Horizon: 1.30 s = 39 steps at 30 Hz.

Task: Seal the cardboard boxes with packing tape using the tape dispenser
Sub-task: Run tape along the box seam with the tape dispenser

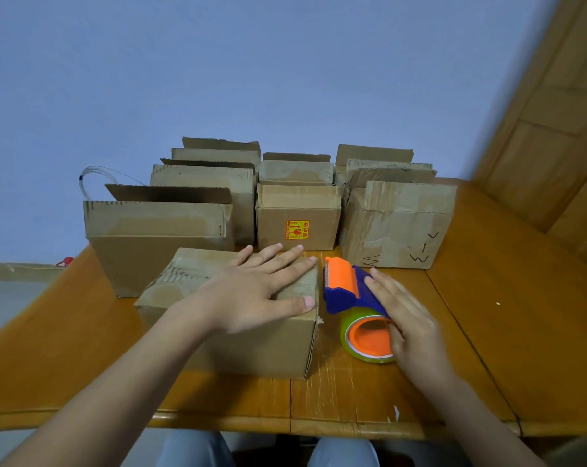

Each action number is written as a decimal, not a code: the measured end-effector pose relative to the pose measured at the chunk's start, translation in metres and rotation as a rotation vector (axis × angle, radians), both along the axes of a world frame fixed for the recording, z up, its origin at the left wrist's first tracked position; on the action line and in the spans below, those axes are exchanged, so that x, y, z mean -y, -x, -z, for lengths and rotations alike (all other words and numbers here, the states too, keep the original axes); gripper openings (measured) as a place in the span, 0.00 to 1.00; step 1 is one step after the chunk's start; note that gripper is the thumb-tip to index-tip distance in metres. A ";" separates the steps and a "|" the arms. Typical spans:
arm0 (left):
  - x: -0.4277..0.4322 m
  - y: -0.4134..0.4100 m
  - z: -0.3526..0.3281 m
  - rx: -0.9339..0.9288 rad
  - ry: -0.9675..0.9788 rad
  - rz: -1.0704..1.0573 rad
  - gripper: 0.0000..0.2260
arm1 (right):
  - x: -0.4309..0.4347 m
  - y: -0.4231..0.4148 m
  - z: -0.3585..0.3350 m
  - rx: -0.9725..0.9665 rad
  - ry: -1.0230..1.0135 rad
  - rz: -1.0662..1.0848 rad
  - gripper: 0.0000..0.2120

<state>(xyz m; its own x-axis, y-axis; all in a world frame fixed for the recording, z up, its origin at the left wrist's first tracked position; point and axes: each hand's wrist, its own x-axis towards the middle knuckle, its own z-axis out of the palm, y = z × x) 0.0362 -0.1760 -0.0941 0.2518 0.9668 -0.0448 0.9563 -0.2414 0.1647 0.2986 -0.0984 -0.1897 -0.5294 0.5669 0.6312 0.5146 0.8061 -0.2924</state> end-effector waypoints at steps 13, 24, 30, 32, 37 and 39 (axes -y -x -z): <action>0.000 0.002 -0.001 -0.010 0.027 0.028 0.37 | 0.001 -0.036 -0.005 0.145 -0.118 0.081 0.42; 0.001 0.001 -0.003 -0.006 0.037 0.032 0.40 | 0.002 -0.029 -0.016 0.220 -0.092 0.049 0.33; 0.001 0.001 -0.004 -0.018 0.028 0.029 0.40 | 0.006 -0.017 -0.018 0.283 -0.123 0.041 0.41; 0.002 0.000 -0.003 -0.026 0.025 0.033 0.39 | 0.001 -0.014 -0.024 0.325 -0.160 0.029 0.43; 0.001 -0.003 -0.005 -0.082 0.052 0.071 0.28 | -0.011 -0.013 -0.038 0.404 -0.241 -0.044 0.43; 0.000 -0.004 -0.006 -0.124 0.068 0.085 0.27 | -0.011 -0.012 -0.043 0.437 -0.278 -0.049 0.44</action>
<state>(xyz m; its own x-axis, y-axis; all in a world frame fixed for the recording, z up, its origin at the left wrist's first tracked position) 0.0405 -0.1763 -0.0879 0.3212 0.9358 -0.1451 0.9469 -0.3149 0.0655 0.3102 -0.0871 -0.1462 -0.7989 0.3772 0.4685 0.5006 0.8488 0.1701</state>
